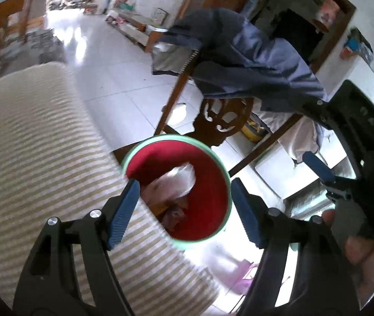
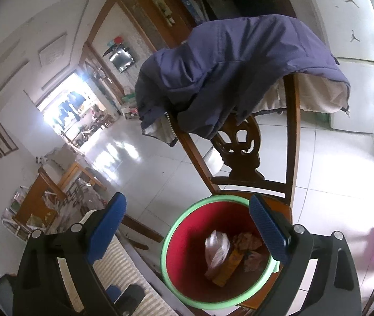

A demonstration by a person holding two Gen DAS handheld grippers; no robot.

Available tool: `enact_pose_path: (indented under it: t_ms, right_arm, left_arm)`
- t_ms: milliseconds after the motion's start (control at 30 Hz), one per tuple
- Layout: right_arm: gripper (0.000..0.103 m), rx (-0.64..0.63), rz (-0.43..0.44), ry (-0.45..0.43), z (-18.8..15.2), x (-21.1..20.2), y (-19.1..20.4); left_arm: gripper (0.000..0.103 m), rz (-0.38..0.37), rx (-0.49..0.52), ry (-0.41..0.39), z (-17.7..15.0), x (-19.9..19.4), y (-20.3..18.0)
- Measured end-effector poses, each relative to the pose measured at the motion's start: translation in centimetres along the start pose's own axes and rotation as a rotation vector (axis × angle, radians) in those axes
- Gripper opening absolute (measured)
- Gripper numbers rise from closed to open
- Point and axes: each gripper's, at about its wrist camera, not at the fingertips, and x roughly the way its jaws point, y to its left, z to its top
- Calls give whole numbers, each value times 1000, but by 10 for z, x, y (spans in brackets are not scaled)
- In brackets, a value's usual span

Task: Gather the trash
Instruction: 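Move both tools back to the trash pile on the bed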

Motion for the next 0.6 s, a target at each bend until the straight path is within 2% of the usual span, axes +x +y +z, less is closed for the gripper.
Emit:
enact_pose_path:
  t_ms: [133,333,433,600]
  right_arm:
    - [91,-63,10,21,-5,3,16]
    - [91,-149,44,75,-18,10,43]
    - [91,-207,62,93,-27,11,61]
    - [91,-312,100,155,-46,18,89]
  left_arm:
    - [69,41,-64,-14,-15,-27,27]
    - [70,157,-155,-70,-43,-89,87]
    - [71,254,-198,-110,-57,-125,123]
    - [71,426,-335,-191,-84,-192,193]
